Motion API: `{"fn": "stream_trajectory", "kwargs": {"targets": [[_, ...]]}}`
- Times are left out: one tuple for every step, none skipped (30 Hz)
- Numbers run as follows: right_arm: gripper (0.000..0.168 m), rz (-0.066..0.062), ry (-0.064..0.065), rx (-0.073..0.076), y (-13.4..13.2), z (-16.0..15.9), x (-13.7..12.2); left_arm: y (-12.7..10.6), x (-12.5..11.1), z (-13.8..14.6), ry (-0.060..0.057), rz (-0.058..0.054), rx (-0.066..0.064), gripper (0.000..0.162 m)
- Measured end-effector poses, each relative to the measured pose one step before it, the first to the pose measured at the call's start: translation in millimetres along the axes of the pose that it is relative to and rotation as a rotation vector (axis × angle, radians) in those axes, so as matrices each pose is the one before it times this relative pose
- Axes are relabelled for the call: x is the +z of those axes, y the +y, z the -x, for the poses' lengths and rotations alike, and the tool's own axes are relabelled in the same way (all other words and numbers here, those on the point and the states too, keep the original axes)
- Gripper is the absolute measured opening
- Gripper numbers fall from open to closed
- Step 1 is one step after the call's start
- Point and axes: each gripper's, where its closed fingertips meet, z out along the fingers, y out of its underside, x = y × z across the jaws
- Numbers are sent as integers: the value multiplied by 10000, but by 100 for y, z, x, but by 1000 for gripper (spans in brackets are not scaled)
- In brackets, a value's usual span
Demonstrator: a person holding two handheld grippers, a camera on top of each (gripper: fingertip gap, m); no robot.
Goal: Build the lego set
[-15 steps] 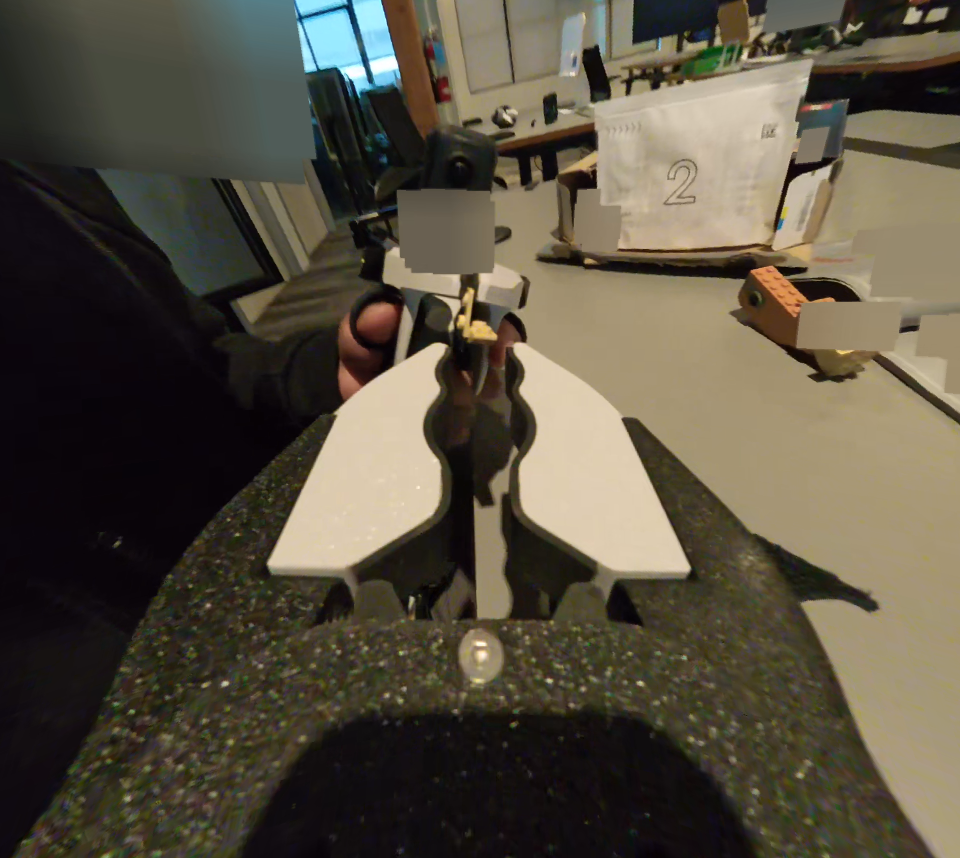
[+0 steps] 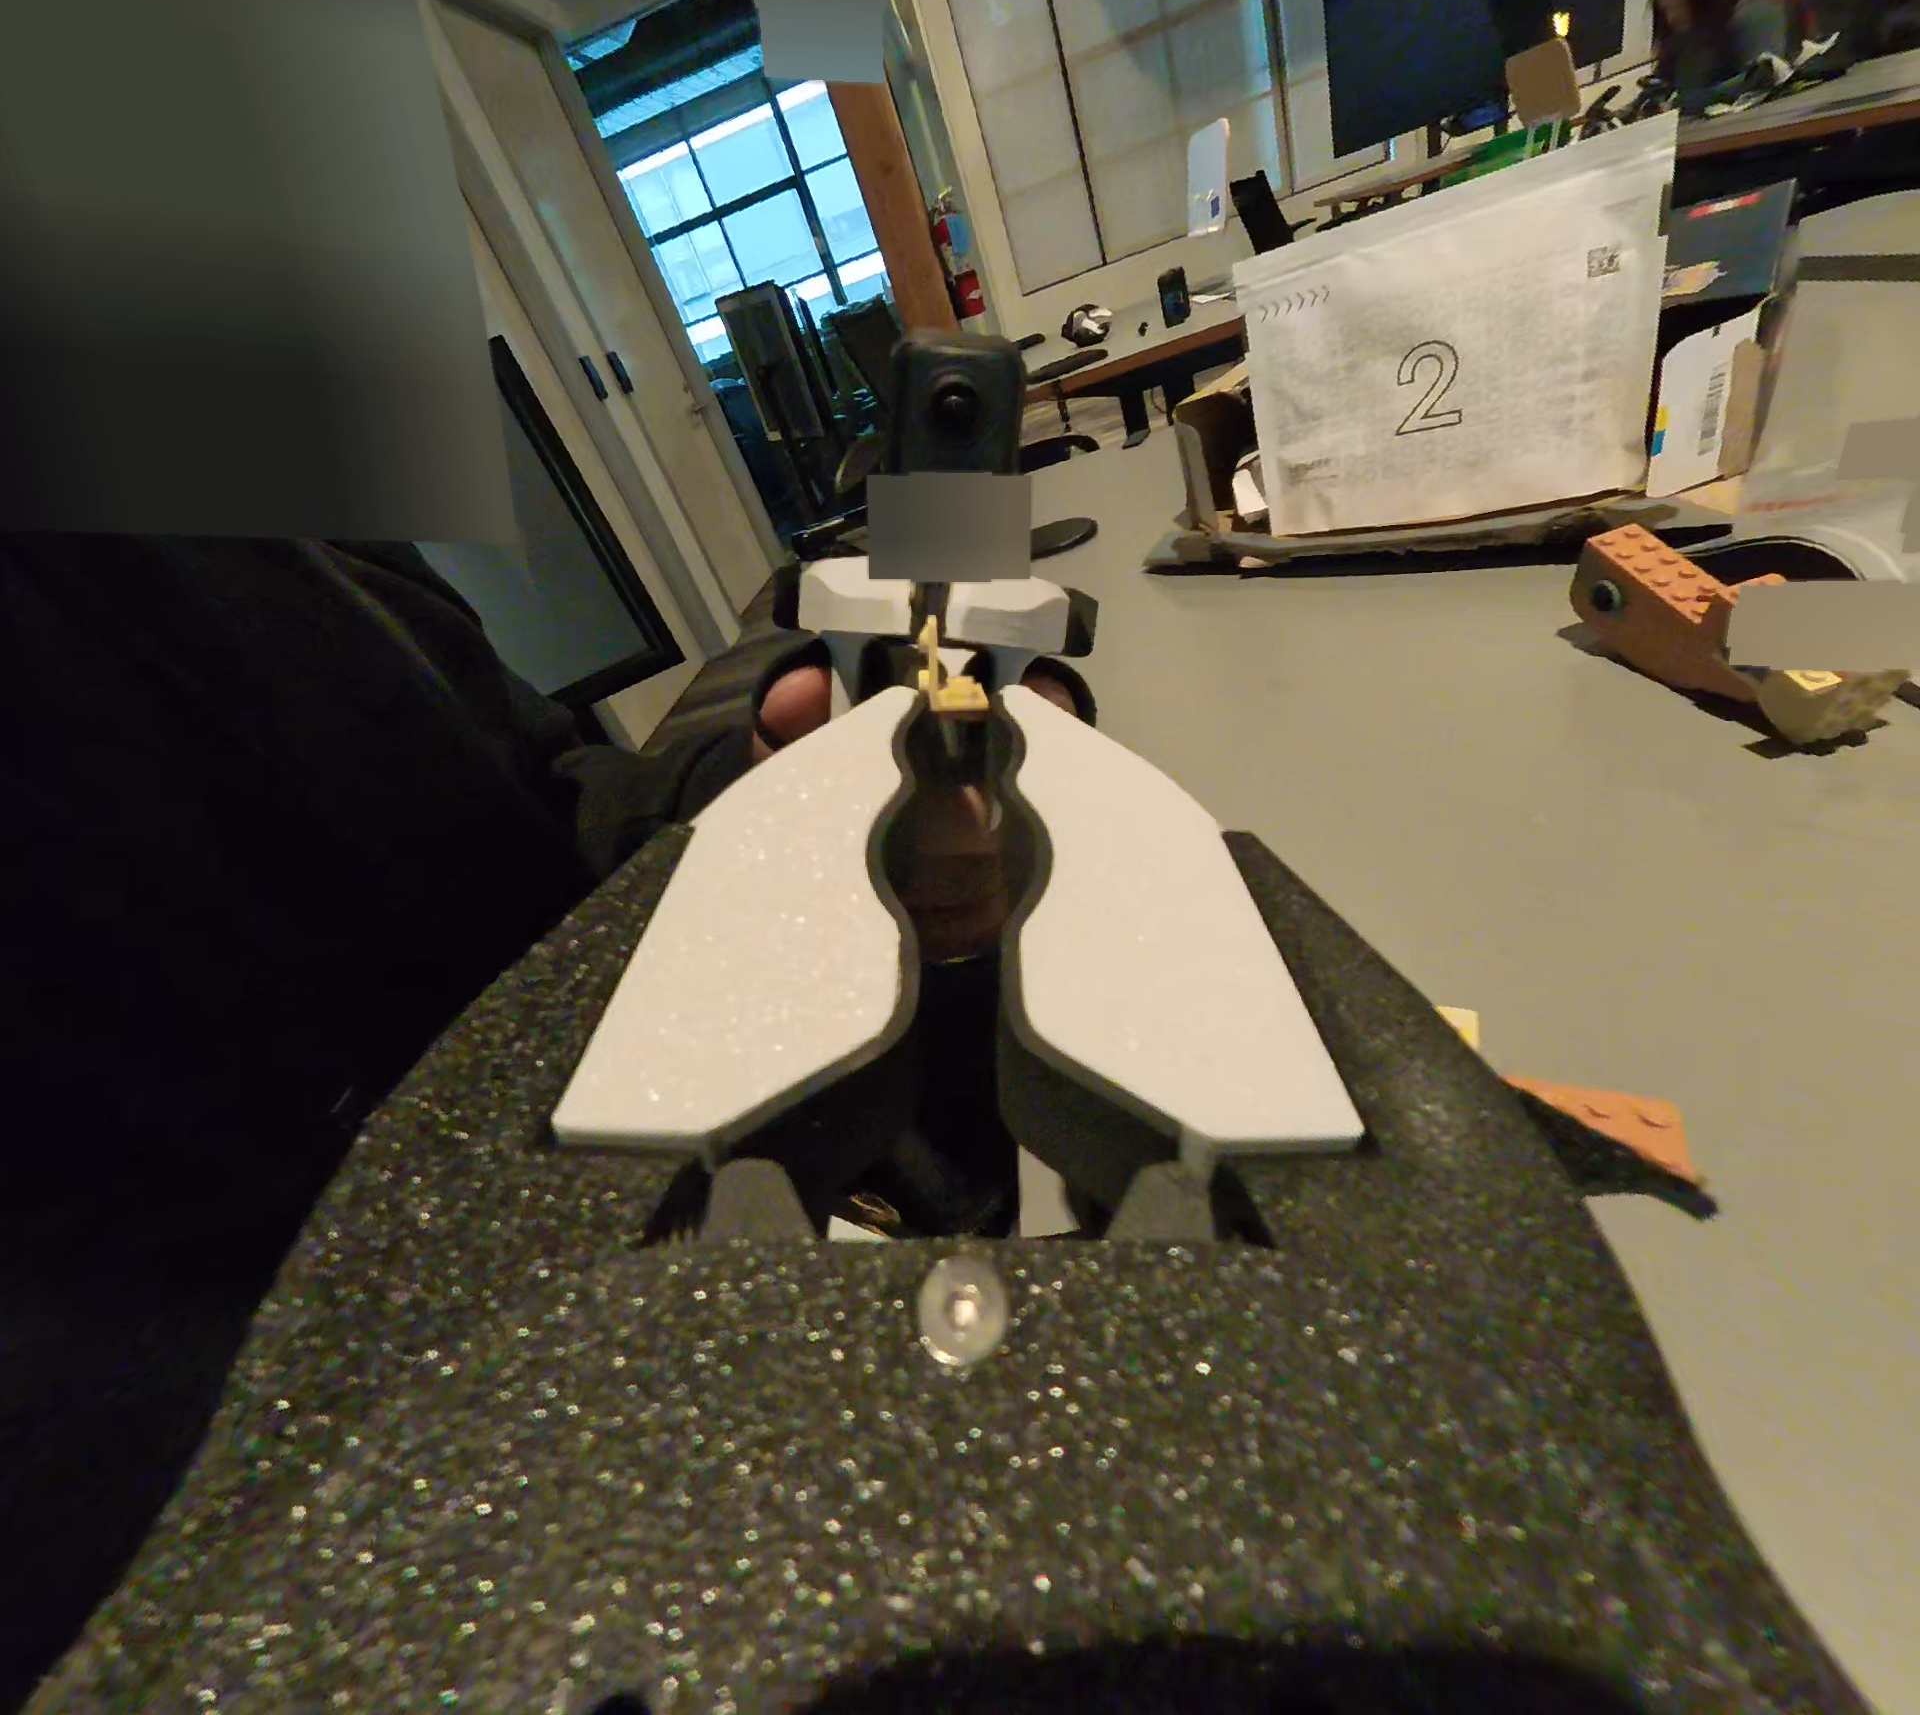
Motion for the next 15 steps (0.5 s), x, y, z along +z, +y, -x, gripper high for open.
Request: {"fn": "stream_trajectory", "kwargs": {"targets": [[11,-13,-38,39,0,62,10,-23,-3,-23,8,-29,53,2],[12,2,-27,38,24,27,14,-40,-16,-39,18,-47,34,2],[13,-4,-22,37,3,19,0,-73,-3,-46,16,-62,13,2],[12,-32,-35,37,-39,26,-19,-80,-83,-11,-1,-60,2,2],[12,-61,-46,54,-77,31,-35,-57,-74,2,11,-38,-6,2],[12,-70,-53,73,-81,17,-32,-12,-62,4,15,-20,1,2],[10,-52,-61,76,-65,39,-25,60,-20,-10,11,10,20,2],[9,-12,-61,58,-13,42,4,44,-6,1,10,18,36,2],[9,17,-43,21,40,51,20,56,-14,-44,16,26,29,2],[8,15,-13,-8,22,34,36,24,-14,-48,23,10,15,2],[8,7,7,-11,19,6,9,33,-26,-91,20,2,0,2],[8,-3,8,-4,-2,-12,12,-12,-16,30,6,-12,-10,2],[8,-9,9,0,-11,-7,-16,25,-45,1,8,-9,-20,2],[8,-4,17,-11,-2,-21,0,23,-62,-9,5,-10,-18,2],[8,-7,26,-44,-6,6,-11,18,-29,-23,17,-7,-18,2]]}}
